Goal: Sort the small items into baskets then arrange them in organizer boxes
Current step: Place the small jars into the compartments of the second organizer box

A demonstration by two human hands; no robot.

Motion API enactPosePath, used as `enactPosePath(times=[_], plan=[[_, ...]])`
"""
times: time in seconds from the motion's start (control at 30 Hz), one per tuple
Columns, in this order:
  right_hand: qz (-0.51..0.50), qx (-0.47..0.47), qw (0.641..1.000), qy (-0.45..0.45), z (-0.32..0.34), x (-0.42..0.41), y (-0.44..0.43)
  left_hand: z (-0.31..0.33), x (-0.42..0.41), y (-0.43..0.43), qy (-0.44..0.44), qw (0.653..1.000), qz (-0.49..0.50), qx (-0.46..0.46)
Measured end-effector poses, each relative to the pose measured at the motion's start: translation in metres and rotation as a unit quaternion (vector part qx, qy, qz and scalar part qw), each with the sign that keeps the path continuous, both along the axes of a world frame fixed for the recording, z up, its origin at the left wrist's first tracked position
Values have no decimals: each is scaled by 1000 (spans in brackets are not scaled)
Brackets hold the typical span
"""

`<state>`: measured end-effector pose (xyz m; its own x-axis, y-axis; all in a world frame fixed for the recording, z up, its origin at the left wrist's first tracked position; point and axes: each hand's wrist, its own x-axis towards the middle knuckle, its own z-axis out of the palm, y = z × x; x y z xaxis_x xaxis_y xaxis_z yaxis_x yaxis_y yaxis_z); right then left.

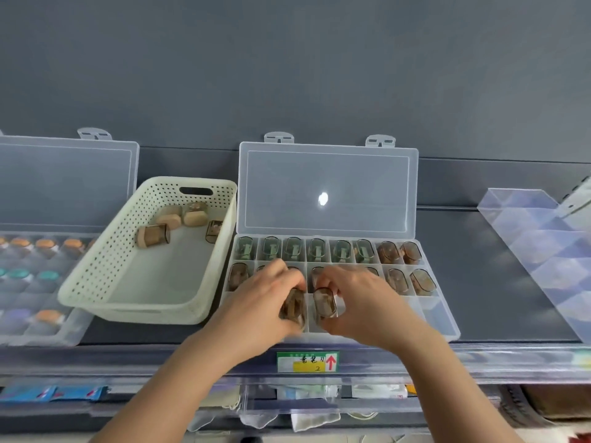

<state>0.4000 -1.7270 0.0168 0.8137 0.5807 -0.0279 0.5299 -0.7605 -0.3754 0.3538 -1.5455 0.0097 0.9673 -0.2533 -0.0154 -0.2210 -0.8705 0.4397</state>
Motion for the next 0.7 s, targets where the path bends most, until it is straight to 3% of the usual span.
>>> enactPosePath(times=[0.43, 0.7], plan=[[11, -46, 999, 27, -11, 5, -2, -21, 5, 6, 33, 999, -9, 5], [1, -54, 998, 33, -10, 9, 1, -20, 11, 3, 6, 999, -21, 39]])
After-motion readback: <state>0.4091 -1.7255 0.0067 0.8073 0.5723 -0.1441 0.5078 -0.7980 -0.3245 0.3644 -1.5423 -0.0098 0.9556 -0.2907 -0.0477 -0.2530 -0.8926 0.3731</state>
